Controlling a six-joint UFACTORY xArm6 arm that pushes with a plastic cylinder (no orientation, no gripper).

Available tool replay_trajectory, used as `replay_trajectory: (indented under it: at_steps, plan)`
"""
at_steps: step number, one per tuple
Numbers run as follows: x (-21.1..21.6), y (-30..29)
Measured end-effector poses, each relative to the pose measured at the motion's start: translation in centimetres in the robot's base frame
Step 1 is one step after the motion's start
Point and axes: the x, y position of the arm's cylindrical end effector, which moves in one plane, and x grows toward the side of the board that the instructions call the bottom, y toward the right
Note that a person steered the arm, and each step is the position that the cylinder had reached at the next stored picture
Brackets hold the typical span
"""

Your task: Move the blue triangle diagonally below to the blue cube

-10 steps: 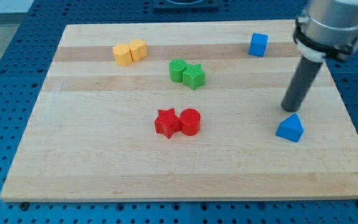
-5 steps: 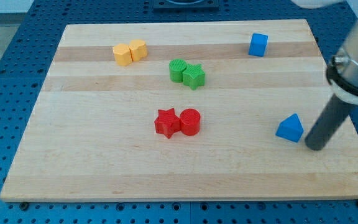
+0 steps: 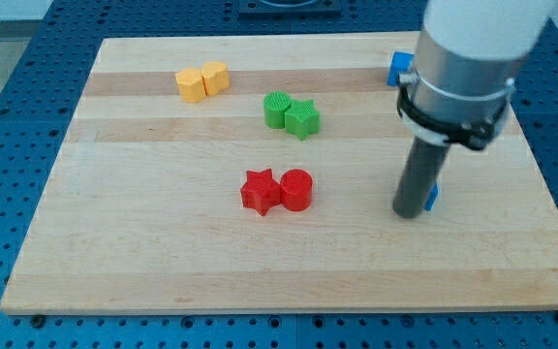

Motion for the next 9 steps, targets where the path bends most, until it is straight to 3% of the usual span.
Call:
replay_trajectory:
  at_steps: [1,2,4,5,7,9]
  plan:
    - [-4.3,0.0]
    - [-4.4,-1.0]
    - [0.2,0.0]
    - [0.5,3.1]
    - [-5.8,2.7]
    - [-6.3,3.3]
